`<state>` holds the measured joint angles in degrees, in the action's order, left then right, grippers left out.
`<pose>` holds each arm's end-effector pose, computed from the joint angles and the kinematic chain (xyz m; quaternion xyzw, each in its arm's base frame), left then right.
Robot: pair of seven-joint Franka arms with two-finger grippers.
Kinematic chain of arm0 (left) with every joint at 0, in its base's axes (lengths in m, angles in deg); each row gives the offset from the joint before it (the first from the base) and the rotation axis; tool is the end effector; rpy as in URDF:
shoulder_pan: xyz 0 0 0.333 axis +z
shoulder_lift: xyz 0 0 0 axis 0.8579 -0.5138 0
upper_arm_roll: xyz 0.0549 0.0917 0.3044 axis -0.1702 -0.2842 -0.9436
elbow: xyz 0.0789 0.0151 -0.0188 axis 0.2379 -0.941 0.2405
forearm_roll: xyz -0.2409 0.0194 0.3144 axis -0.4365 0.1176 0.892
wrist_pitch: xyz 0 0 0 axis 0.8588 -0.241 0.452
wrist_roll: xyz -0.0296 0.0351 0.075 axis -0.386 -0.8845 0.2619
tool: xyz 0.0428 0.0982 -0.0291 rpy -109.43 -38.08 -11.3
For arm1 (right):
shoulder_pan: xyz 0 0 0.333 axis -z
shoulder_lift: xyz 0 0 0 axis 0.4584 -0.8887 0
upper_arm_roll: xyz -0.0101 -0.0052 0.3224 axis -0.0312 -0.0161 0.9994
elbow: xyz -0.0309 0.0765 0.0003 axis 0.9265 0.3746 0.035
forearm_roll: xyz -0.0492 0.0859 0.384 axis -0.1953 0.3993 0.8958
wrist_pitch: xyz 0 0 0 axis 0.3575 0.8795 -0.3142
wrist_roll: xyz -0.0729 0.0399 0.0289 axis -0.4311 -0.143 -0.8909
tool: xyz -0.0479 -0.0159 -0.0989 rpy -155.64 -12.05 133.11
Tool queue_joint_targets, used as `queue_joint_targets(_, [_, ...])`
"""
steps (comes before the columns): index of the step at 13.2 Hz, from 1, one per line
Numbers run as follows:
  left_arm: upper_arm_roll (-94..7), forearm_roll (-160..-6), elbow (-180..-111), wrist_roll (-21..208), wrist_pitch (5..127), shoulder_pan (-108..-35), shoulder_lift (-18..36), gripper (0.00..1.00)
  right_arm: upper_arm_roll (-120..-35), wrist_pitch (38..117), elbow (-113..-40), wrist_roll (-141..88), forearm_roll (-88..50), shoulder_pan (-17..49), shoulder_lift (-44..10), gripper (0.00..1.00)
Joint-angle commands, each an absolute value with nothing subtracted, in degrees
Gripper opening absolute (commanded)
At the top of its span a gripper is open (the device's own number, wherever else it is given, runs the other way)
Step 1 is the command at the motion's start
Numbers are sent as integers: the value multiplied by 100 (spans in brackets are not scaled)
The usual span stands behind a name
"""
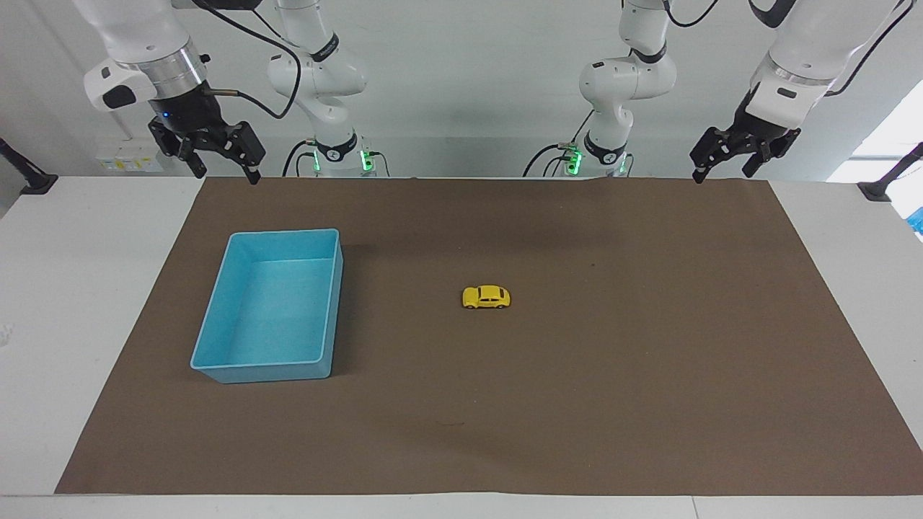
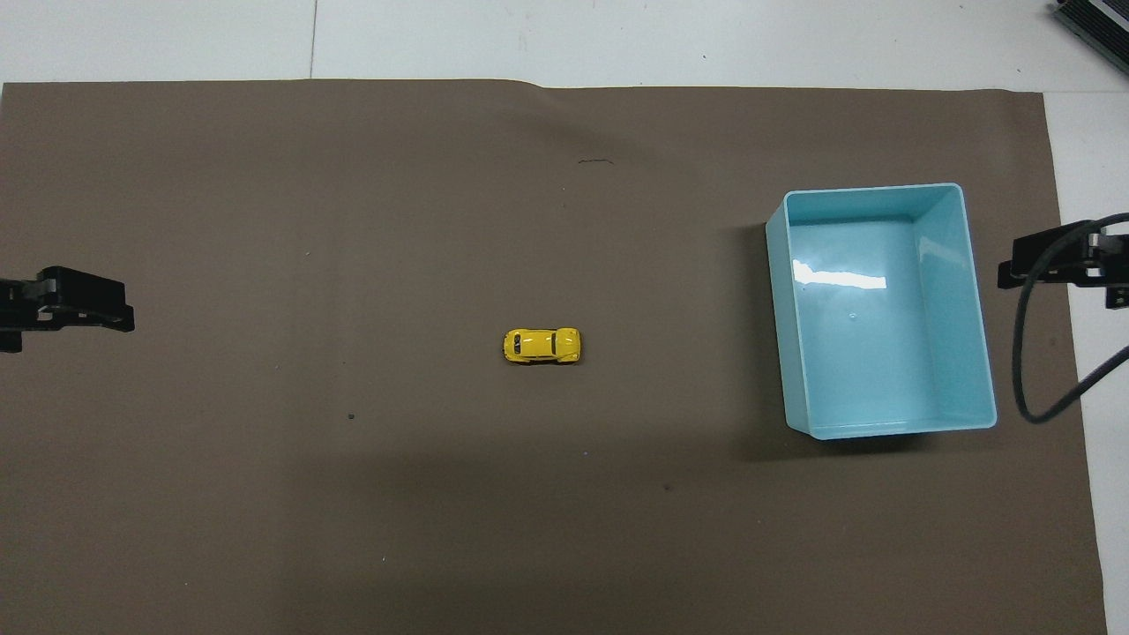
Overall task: Wind up and store yellow beetle car
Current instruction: 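Move the left gripper over to the yellow toy car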
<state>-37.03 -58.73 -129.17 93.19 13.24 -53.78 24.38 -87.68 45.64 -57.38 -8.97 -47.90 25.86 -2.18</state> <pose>0.5210 -0.0457 0.6482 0.9955 0.0934 -0.0138 0.0026 0.5508 -0.0113 0.6684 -0.9950 0.0982 -0.0090 0.0143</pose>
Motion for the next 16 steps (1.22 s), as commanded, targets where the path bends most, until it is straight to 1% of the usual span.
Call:
queue_joint_targets(1, [-3733,-6100,-13145,10655,1566,-5460,2479,100,-8781,4560,-5804,-814,-4720,2579,-157,100])
queue_joint_targets(4, [-3724,-6155,-13312,11931,1707,-5565,2479,100,-8781,4560,-5804,-814,-4720,2579,-157,100])
queue_joint_targets(12, [-3733,-6155,-13848,13901,2287,-6031,2479,100,-8781,4560,-5804,-814,-4720,2579,-149,100])
queue_joint_targets(15, [-3733,-6155,-13901,14436,2375,-6163,2462,100,-8781,4560,-5804,-814,-4720,2579,-157,100])
queue_joint_targets(16, [-3742,-6155,-13901,14752,2454,-6259,2383,100,-8781,4560,-5804,-814,-4720,2579,-157,100])
